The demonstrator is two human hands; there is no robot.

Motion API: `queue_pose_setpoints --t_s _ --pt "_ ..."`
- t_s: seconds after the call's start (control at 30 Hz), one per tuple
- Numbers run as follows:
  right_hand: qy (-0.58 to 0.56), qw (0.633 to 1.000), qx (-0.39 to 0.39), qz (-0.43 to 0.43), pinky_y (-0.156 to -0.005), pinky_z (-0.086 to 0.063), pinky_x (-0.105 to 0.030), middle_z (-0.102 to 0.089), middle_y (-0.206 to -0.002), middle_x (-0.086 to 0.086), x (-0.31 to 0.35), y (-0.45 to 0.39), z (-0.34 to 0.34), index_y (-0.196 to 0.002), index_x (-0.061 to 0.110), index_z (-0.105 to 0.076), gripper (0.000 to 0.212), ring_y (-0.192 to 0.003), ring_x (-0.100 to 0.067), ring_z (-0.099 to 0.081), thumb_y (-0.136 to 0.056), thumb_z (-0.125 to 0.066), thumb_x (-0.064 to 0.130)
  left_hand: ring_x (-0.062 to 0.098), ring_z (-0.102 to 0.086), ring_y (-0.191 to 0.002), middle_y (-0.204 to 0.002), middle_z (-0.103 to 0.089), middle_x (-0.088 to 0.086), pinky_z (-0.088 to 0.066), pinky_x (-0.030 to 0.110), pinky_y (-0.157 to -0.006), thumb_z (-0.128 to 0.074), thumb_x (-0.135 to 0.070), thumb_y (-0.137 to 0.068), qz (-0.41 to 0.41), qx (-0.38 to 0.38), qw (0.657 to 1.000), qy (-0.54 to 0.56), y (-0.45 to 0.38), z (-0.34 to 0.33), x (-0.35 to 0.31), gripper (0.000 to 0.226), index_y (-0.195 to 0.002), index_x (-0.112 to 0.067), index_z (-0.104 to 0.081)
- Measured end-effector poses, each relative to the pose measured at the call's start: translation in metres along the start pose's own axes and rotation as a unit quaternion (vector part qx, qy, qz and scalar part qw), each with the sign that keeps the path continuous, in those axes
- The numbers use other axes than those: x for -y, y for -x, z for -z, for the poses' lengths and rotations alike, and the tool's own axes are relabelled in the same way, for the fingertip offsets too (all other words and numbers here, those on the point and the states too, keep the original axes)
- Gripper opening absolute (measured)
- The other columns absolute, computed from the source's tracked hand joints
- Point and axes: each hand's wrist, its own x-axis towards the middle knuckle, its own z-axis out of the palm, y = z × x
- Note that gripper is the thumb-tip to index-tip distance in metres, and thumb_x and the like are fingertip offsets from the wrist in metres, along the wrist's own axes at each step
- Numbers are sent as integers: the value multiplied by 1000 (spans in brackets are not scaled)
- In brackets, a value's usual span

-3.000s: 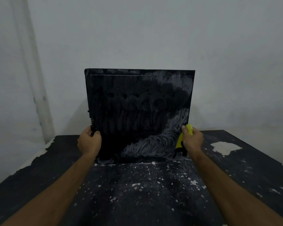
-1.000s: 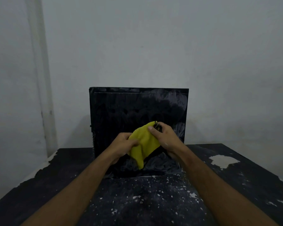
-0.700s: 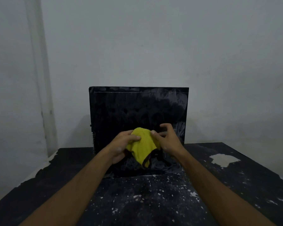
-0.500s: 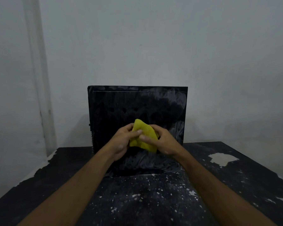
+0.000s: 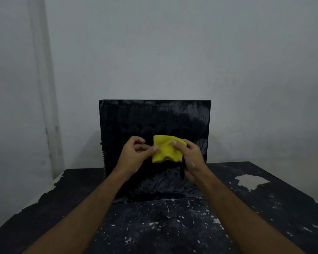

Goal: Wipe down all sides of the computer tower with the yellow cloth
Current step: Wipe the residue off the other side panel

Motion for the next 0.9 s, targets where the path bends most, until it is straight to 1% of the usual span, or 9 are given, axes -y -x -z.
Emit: queue_pose_setpoints --t_s 0.1,0.17,0.3,0.37,0.43,0.53,0.67,0.8,0.9 --pt "22 997 -75 16 -78 -60 -59 -66 -111 -20 -1 -9 11 -108 6 -63 24 -101 -40 -68 -97 -70 25 14 -66 -77 -87 -69 8 -55 27 -70 -80 -30 -89 -92 -14 985 -148 -8 10 -1 30 -102 -11 -60" --pt "46 992 -115 34 -77 -61 -59 -64 -108 -17 2 -14 17 -107 9 -60 26 -99 -38 -67 -96 -72 28 17 -63 -81 -89 -65 2 -55 33 -73 -73 -34 -95 -176 -29 954 -240 -18 18 -8 22 -100 -17 -61" --pt "111 969 -194 106 -71 -55 -36 -58 -94 -4 17 -22 26 -103 11 -55 22 -88 -23 -61 -96 -71 24 24 -55 -106 -114 -59 4 -44 38 -92 -66 -33 -98 -364 -110 822 -425 -57 27 -34 27 -116 -13 -58" --pt "122 960 -213 134 -67 -50 -27 -56 -93 -1 22 -26 30 -105 11 -54 22 -83 -16 -57 -97 -70 23 30 -50 -125 -132 -55 9 -36 42 -105 -61 -36 -100 -391 -146 768 -485 -80 34 -43 40 -129 -10 -53" --pt "136 951 -228 157 -64 -49 -20 -55 -91 1 24 -31 34 -105 11 -52 23 -79 -10 -56 -96 -70 22 32 -43 -137 -145 -48 11 -29 45 -115 -55 -44 -102 -385 -163 741 -525 -103 45 -46 51 -139 -9 -48" --pt "162 933 -259 192 -59 -45 -9 -54 -90 6 28 -39 39 -106 11 -51 25 -76 -2 -55 -95 -72 19 32 -42 -139 -149 -46 10 -22 50 -120 -46 -54 -103 -368 -169 711 -575 -128 60 -40 59 -142 -10 -46" --pt "199 901 -296 248 -61 -41 -4 -54 -92 10 38 -54 43 -108 12 -49 26 -77 10 -57 -94 -71 15 32 -44 -137 -146 -49 8 -17 54 -120 -42 -57 -102 -347 -195 690 -605 -143 65 -24 61 -141 -10 -48" --pt "263 842 -316 349 -72 -40 -10 -54 -102 -1 50 -79 51 -108 14 -48 25 -86 -12 -54 -95 -70 16 34 -47 -129 -136 -54 10 -17 54 -120 -42 -57 -103 -343 -230 691 -593 -147 70 -16 59 -137 -9 -50" --pt "314 819 -292 382 -83 -43 -23 -55 -111 -5 50 -99 56 -118 5 -54 32 -99 -16 -54 -95 -71 20 33 -48 -130 -134 -54 9 -15 53 -121 -42 -56 -102 -353 -233 693 -584 -147 75 -15 58 -135 -9 -51"
